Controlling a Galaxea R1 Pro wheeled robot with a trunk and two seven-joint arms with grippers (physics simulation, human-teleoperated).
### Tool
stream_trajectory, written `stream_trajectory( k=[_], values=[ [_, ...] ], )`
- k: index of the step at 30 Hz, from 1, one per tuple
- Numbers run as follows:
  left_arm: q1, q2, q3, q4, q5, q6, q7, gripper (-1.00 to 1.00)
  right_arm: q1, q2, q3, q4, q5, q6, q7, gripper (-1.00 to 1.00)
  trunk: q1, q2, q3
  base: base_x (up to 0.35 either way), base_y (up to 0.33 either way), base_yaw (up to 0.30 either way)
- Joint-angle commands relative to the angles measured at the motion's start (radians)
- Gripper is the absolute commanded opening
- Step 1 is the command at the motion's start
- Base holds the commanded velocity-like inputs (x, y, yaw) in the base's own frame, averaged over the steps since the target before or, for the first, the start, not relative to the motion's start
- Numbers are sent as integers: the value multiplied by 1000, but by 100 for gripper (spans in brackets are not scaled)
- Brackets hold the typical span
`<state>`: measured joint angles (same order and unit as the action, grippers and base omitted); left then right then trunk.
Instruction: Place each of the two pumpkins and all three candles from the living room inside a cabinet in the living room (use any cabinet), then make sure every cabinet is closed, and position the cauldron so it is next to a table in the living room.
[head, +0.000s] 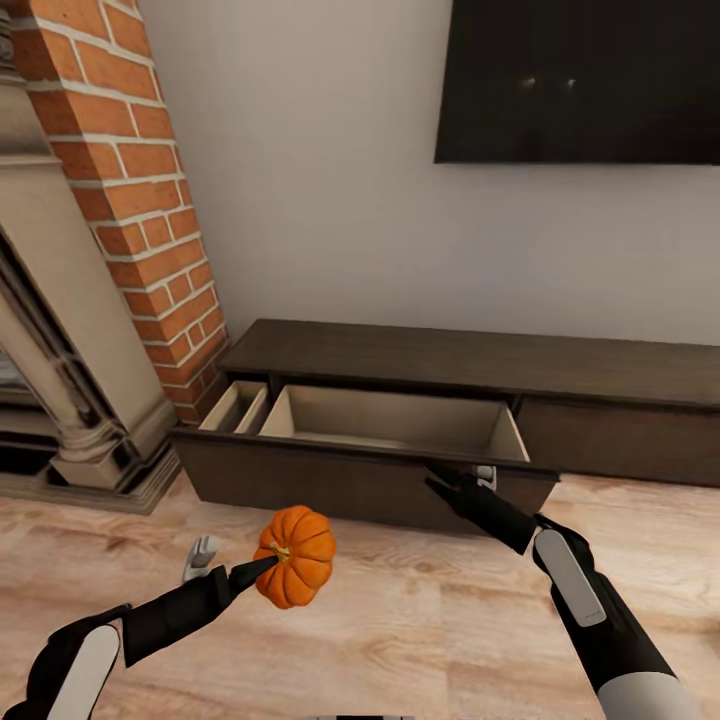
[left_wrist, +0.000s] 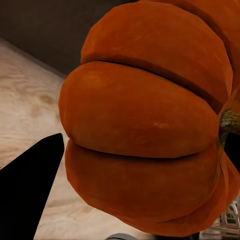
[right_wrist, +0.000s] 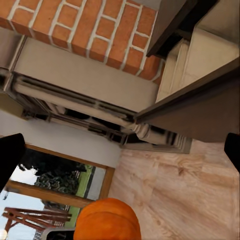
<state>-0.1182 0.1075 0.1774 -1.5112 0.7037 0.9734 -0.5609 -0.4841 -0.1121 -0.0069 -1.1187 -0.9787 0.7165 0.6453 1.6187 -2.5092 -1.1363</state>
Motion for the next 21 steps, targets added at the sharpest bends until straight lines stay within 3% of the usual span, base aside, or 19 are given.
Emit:
stream_trajectory(
  k=[1,21],
  values=[
    [-1,0,1,-1,10,8,-4,-100,-1,0,-1,4,-6,6,1,100,0,0,0,0,-284,-213],
    [-1,0,-13,-1,10,8,-3,-100,-1,0,-1,43,-23,4,4,100,0,0,25,2,-280,-213]
  ],
)
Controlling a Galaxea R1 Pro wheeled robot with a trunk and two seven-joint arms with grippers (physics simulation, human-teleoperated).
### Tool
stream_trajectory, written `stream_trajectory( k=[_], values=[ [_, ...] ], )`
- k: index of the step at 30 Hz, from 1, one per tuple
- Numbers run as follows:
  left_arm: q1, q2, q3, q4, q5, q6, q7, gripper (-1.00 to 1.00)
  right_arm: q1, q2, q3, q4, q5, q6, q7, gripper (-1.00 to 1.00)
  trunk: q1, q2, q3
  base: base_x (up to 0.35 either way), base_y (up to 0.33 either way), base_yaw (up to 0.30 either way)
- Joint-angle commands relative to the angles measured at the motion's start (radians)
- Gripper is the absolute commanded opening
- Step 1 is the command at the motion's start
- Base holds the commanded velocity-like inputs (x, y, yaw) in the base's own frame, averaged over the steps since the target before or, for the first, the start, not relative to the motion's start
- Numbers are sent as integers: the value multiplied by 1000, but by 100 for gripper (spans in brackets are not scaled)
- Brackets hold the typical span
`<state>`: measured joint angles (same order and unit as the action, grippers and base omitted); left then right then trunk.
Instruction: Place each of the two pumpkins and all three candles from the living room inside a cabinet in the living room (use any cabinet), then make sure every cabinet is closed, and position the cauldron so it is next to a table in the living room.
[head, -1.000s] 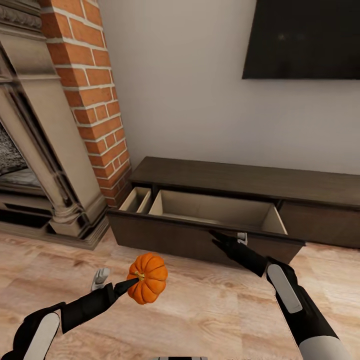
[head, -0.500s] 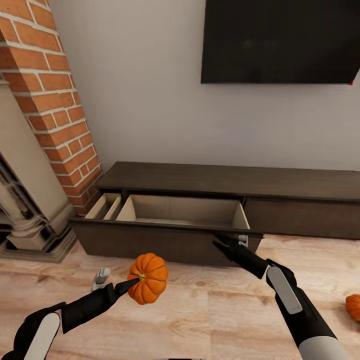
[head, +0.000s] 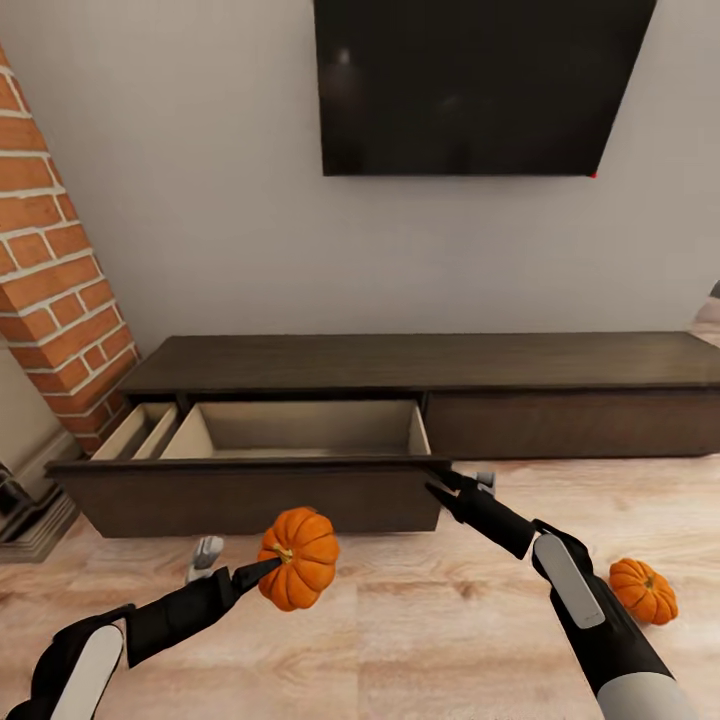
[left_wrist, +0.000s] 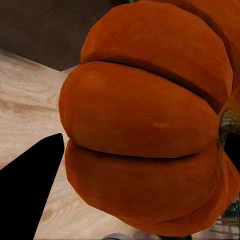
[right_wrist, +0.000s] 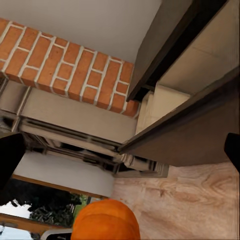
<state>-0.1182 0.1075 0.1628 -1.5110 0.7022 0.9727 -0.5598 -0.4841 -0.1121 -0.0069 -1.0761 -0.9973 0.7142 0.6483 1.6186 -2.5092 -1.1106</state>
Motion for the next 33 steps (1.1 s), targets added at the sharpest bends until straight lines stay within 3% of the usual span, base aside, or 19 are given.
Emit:
stream_trajectory(
  k=[1,15,24,33],
  values=[
    [0,0,1,-1,11,8,-3,-100,-1,0,-1,1,-4,6,1,100,0,0,0,94,-209,-213],
    [-1,-1,0,0,7,8,-3,-100,-1,1,-1,16,-4,5,1,100,0,0,18,172,-228,-213],
    [0,0,0,0,6,8,-3,-100,-1,0,-1,26,-22,5,0,100,0,0,29,29,-245,-213],
    [0,0,0,0,6,8,-3,-100,-1,0,-1,30,-26,5,0,100,0,0,40,187,-63,-217]
  ],
)
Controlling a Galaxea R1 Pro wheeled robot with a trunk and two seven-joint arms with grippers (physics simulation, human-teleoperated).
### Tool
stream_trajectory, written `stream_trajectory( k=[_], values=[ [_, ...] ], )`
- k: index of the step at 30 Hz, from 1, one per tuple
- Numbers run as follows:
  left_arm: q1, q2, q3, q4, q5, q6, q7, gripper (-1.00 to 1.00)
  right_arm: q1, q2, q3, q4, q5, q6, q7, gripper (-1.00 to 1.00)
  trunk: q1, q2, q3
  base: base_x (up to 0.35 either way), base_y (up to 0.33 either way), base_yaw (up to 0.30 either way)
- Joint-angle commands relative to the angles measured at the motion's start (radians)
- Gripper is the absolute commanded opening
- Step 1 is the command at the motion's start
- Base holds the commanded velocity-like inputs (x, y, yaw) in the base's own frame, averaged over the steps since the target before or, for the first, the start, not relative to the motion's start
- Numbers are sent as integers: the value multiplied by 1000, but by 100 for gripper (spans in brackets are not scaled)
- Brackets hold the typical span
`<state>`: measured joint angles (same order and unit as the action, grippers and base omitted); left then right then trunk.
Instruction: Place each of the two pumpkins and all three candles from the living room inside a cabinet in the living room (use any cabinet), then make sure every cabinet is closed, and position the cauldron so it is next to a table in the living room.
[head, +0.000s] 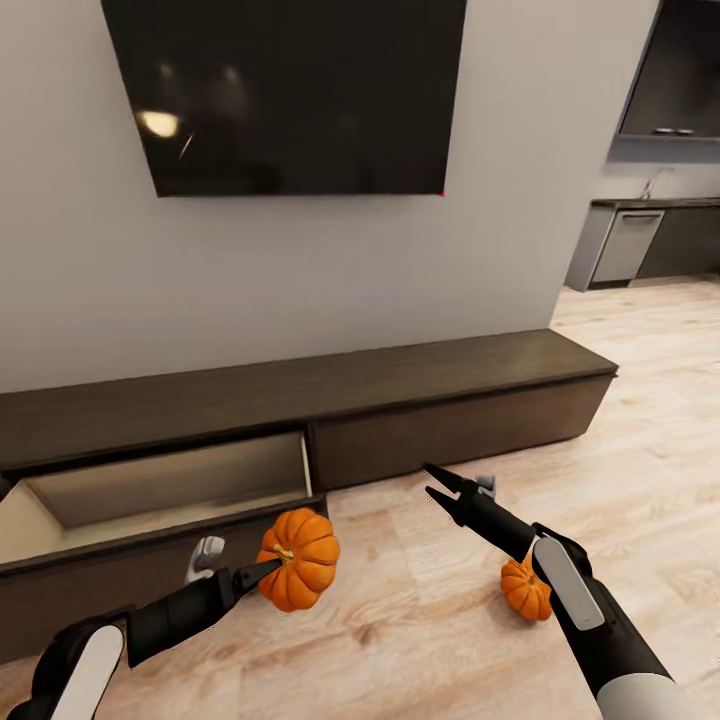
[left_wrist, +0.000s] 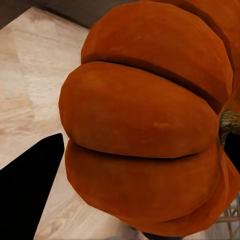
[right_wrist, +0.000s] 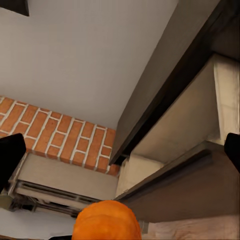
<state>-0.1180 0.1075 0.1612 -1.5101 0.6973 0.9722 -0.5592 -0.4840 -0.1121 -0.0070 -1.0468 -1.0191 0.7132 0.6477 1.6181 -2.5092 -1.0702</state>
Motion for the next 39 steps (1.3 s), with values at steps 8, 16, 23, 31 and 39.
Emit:
stream_trajectory(
  k=[8,16,23,31,39],
  values=[
    [-1,0,1,-1,11,8,-4,-100,-1,0,-2,2,-7,6,0,100,0,0,9,302,-96,-218],
    [-1,0,1,-1,11,8,-4,-100,-1,0,-2,2,-10,6,-1,100,0,0,19,273,-178,-220],
    [-1,-2,1,-1,11,8,-4,-100,-1,0,-2,2,-10,6,-2,100,0,0,27,298,-143,-225],
    [-1,-3,1,1,11,8,-4,-100,-1,0,-1,2,-10,8,-3,100,0,0,36,280,-85,-226],
    [-1,-2,1,1,11,8,-4,-100,-1,0,-1,2,-10,8,-2,100,0,0,44,101,-5,-226]
  ],
)
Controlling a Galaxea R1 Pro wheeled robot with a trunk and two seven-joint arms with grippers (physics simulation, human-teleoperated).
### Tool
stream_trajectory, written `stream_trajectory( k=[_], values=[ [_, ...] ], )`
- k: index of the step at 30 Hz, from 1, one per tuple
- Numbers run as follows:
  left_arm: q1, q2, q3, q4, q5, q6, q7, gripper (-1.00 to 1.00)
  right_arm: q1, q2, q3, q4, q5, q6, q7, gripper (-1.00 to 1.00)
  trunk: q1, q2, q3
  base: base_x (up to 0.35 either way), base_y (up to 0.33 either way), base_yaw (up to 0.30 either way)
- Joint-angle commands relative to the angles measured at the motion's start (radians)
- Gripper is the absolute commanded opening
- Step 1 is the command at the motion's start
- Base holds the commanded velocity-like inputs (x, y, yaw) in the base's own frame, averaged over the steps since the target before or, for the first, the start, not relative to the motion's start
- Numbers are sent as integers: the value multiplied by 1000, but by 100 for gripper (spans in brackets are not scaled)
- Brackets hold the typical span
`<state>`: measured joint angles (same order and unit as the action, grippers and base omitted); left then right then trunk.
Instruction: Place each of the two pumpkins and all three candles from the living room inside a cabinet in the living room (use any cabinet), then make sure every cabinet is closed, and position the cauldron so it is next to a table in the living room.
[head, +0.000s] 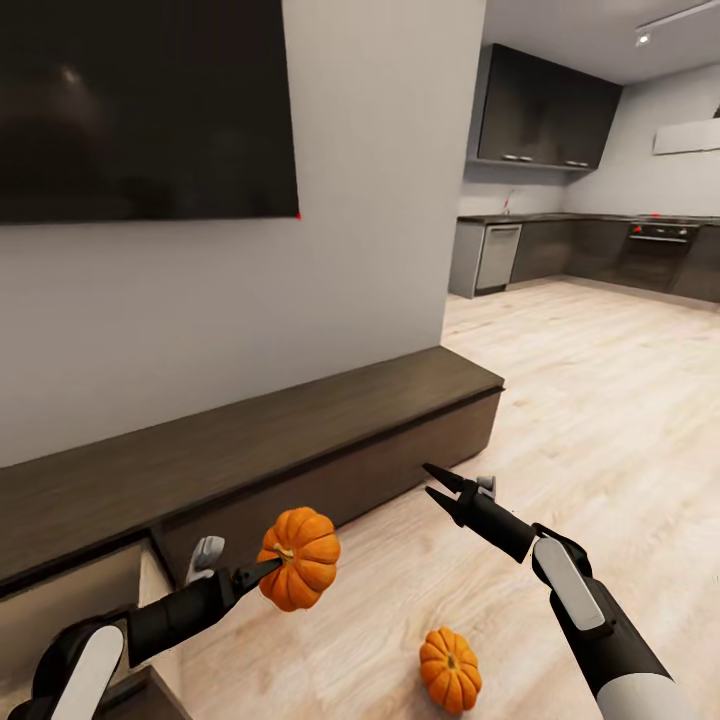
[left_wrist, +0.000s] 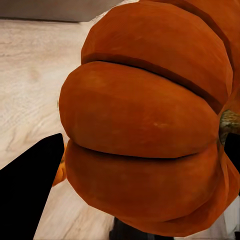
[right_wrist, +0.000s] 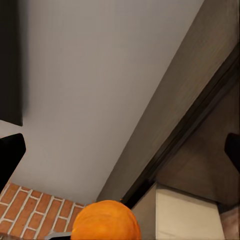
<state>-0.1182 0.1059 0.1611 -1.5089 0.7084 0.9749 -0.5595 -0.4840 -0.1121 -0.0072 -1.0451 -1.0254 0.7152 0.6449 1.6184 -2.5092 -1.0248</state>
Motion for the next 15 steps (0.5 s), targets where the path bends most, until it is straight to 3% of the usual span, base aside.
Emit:
stream_trajectory(
  k=[1,7,15],
  values=[
    [0,0,1,-1,0,5,-4,-100,-1,0,-1,0,-4,7,0,100,0,0,0,105,0,-227],
    [0,0,1,-1,0,5,-4,-100,-1,0,-1,0,-4,8,-1,100,0,0,7,29,0,-224],
    [0,0,1,-2,2,5,-4,-100,-1,0,0,0,-4,9,-1,100,0,0,8,-14,-22,-39]
  ],
)
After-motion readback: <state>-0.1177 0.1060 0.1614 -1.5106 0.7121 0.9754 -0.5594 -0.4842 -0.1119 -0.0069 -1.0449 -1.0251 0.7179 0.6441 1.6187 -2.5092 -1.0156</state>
